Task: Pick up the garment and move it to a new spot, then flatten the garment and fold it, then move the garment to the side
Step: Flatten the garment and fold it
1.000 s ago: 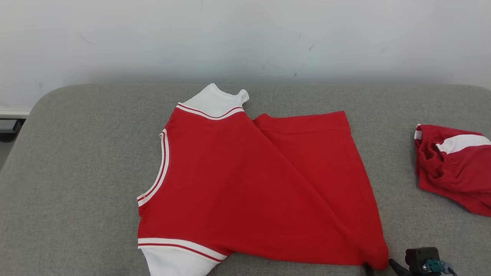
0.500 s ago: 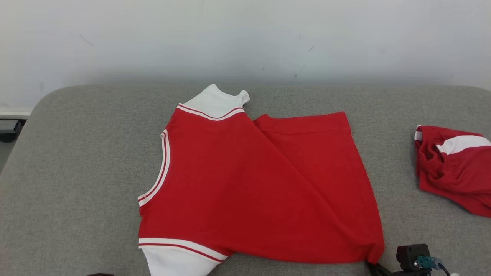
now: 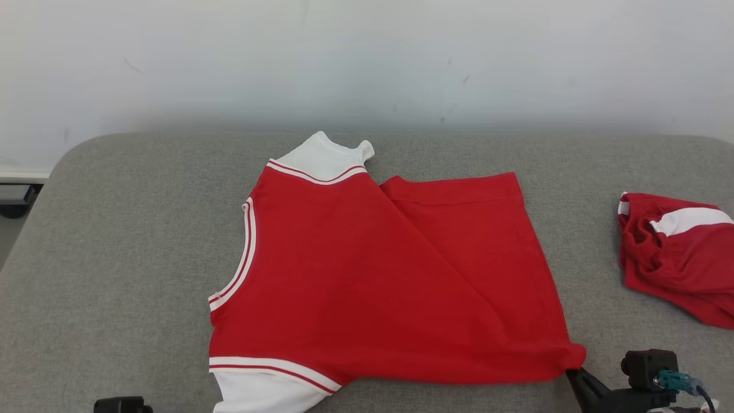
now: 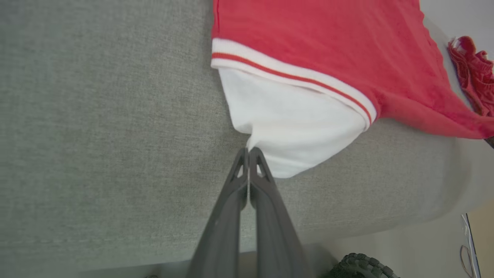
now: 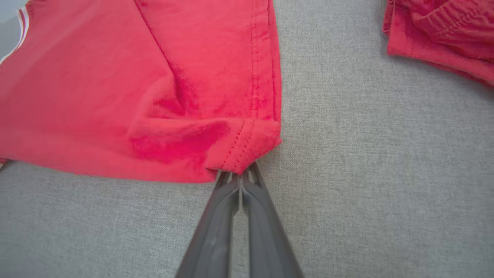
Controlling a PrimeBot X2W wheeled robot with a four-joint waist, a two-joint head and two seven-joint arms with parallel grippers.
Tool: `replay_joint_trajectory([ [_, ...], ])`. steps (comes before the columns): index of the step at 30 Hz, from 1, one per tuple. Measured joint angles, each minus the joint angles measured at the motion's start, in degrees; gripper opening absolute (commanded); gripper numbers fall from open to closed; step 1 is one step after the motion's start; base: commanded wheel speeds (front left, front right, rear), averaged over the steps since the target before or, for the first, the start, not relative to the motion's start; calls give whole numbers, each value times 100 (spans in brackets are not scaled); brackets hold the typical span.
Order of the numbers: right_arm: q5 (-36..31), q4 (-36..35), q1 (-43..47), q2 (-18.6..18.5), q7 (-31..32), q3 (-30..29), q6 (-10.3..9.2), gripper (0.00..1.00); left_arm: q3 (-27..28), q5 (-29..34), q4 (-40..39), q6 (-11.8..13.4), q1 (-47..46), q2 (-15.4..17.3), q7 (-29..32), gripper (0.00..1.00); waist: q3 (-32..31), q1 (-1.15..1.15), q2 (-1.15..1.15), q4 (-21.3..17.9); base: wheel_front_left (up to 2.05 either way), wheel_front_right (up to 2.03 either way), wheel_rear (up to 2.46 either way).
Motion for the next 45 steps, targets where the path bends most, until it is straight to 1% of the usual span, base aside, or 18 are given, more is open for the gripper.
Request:
replay_joint_trajectory([
  [5, 243, -320, 246, -76, -21, -119, 151, 0, 98, 5, -325, -1, 35, 43, -111, 0, -44, 0, 0, -15, 0, 0, 0],
  [10, 353, -601, 372, -181, 57, -189, 199, 0, 186, 0, -578, 0, 117, 133, -210, 0, -110, 0, 0, -38, 0, 0, 0],
  [19, 523, -915, 600, -277, 226, -314, 199, 0, 261, -26, -971, 47, 288, 183, -211, 0, -195, 0, 0, -67, 0, 0, 0],
  [24, 560, -1090, 555, -449, 492, -337, 204, 0, 283, -24, -1259, 43, 275, 322, -192, 0, -204, 0, 0, -74, 0, 0, 0],
  [25, 579, -1118, 520, -492, 582, -323, 234, 0, 302, -25, -1310, 43, 273, 366, -162, 0, -198, 0, 0, -80, 0, 0, 0],
  [29, 754, -1135, 186, -597, 910, -322, 303, 0, 309, -112, -1415, -2, 85, 438, 13, 0, -155, 0, 0, -103, 0, 0, 0],
  [31, 806, -1094, -9, -677, 1091, -332, 352, 0, 301, -112, -1424, -7, -84, 547, 125, 0, -123, 0, 0, -116, 0, 0, 0],
  [35, 861, -864, -355, -760, 1473, -276, 352, 0, 240, -229, -1346, -51, -626, 599, 426, 0, -45, 0, 0, -122, 0, 0, 0],
  [39, 893, -594, -775, -783, 1880, -126, 387, 0, 146, -347, -1077, -59, -1187, 751, 760, 0, 31, 0, 0, -111, 0, 0, 0],
  [45, 954, -188, -1658, -781, 2415, 15, 453, 0, 2, -471, -608, -100, -1998, 809, 1226, 0, 172, 0, 0, -117, 0, 0, 0],
])
